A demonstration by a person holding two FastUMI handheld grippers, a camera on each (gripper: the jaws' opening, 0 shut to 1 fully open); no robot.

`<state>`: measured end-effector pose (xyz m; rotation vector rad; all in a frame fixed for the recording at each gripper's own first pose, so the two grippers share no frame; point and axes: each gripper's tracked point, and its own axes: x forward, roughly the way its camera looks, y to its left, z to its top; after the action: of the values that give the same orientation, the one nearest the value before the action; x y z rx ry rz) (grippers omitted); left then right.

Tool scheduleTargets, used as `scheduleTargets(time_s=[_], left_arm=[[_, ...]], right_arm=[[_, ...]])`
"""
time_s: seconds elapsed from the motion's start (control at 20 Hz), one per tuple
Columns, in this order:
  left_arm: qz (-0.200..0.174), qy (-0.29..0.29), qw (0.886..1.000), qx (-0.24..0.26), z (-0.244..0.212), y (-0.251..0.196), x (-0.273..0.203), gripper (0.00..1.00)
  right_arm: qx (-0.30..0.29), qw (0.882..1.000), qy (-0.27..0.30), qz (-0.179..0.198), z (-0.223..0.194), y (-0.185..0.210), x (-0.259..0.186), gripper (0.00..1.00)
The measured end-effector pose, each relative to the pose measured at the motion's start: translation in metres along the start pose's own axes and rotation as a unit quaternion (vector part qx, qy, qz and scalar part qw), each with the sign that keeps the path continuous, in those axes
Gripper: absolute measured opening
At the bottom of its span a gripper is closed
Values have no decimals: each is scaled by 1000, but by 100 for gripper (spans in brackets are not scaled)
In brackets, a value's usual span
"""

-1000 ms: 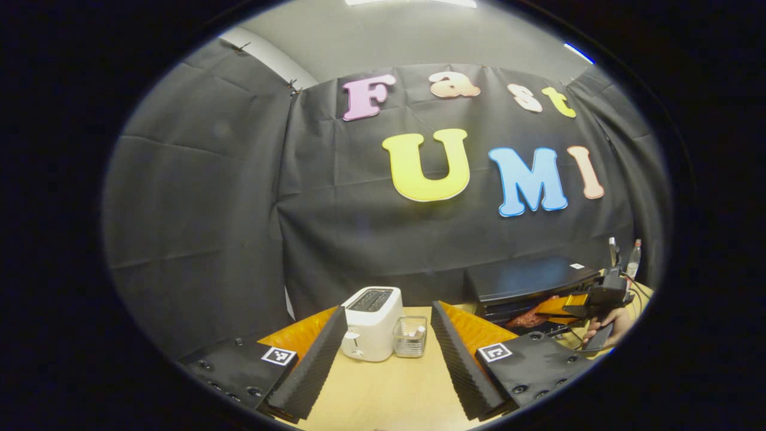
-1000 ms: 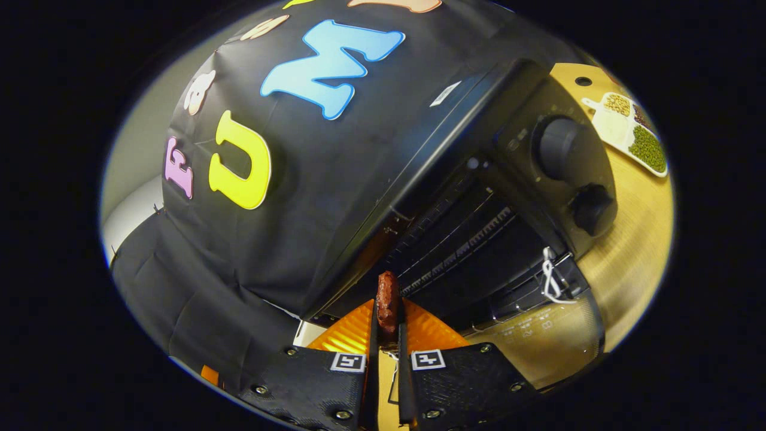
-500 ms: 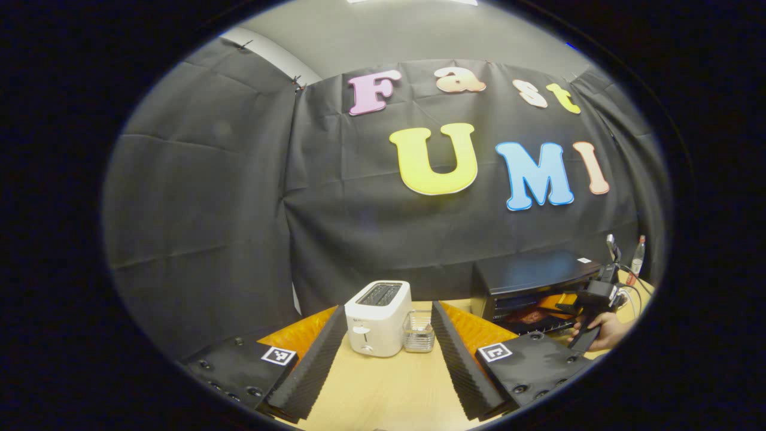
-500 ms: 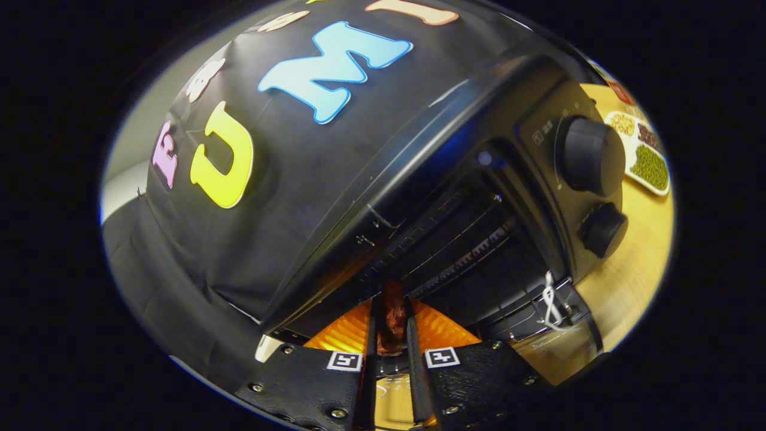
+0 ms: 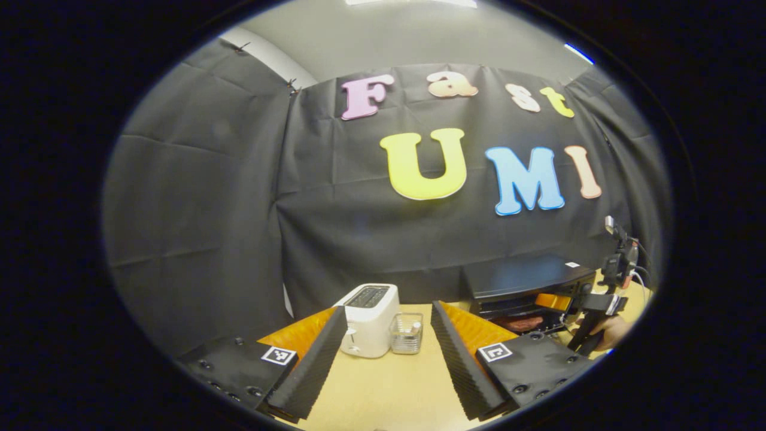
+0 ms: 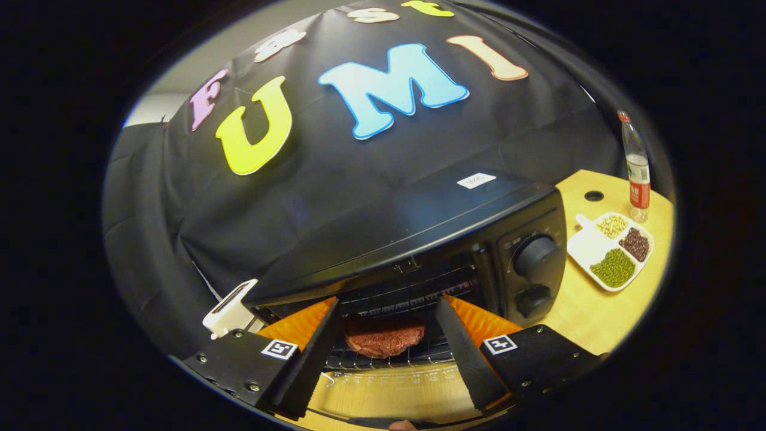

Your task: Open the electric oven with the left hand, put the food in, and close the electric oven.

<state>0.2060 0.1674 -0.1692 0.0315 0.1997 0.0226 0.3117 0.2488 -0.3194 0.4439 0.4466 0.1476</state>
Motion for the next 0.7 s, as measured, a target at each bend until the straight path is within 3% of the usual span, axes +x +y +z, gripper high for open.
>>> scheduleTargets(time_s=[0.2,0.3,0.45,0.5,0.55,0.6,0.65,0.7], left_arm=[[-42,3,999,-11,-7,-48,-8,95],[-63,11,998,-16,-13,-74,-14,99],[-90,19,996,-21,-23,-109,-24,99],[-98,25,995,-23,-27,-120,-27,95],[-108,32,993,-25,-33,-132,-31,99],[-117,42,992,-28,-40,-143,-35,95],[-126,52,990,-30,-48,-155,-38,99],[-135,61,989,-32,-54,-166,-41,95]], right_arm=[[-61,998,-21,13,23,0,-49,97],[-84,996,-40,12,42,-5,-77,97],[-104,992,-74,3,73,-14,-118,97],[-108,990,-87,0,83,-18,-131,96],[-117,988,-98,-6,92,-24,-145,96],[-128,986,-108,-14,100,-30,-158,96],[-140,983,-118,-21,107,-36,-170,96],[-149,980,-126,-29,114,-41,-183,96]])
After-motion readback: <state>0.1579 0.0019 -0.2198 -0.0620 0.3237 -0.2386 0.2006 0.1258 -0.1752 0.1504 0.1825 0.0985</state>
